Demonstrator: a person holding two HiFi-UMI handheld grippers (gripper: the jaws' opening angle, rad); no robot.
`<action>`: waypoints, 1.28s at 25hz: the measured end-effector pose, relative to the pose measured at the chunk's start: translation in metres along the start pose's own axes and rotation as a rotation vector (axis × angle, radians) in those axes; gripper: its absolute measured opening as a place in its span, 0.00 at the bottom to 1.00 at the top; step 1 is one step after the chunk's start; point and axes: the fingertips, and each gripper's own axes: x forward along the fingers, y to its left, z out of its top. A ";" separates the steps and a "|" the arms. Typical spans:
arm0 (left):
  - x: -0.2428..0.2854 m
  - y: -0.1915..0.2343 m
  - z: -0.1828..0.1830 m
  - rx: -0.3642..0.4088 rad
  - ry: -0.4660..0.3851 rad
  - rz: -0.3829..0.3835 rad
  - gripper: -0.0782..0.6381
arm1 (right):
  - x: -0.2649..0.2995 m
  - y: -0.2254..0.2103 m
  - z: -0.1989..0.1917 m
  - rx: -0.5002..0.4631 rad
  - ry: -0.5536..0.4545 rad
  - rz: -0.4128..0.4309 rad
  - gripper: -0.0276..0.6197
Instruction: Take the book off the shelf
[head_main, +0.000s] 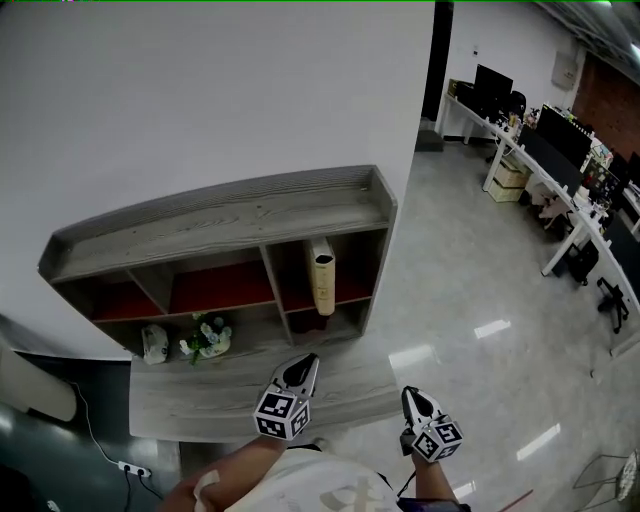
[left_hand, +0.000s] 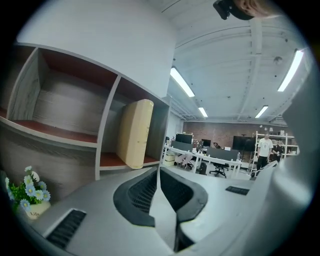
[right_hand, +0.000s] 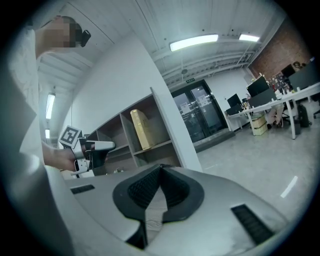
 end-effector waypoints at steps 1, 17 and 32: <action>0.003 0.003 0.002 0.003 -0.002 -0.004 0.16 | 0.004 0.000 0.002 -0.002 -0.002 -0.006 0.05; 0.034 0.036 0.015 0.045 -0.003 0.004 0.45 | 0.046 -0.002 -0.004 -0.002 0.022 -0.011 0.05; 0.108 0.033 0.069 0.091 -0.051 0.216 0.62 | 0.091 -0.062 0.017 0.017 0.096 0.154 0.05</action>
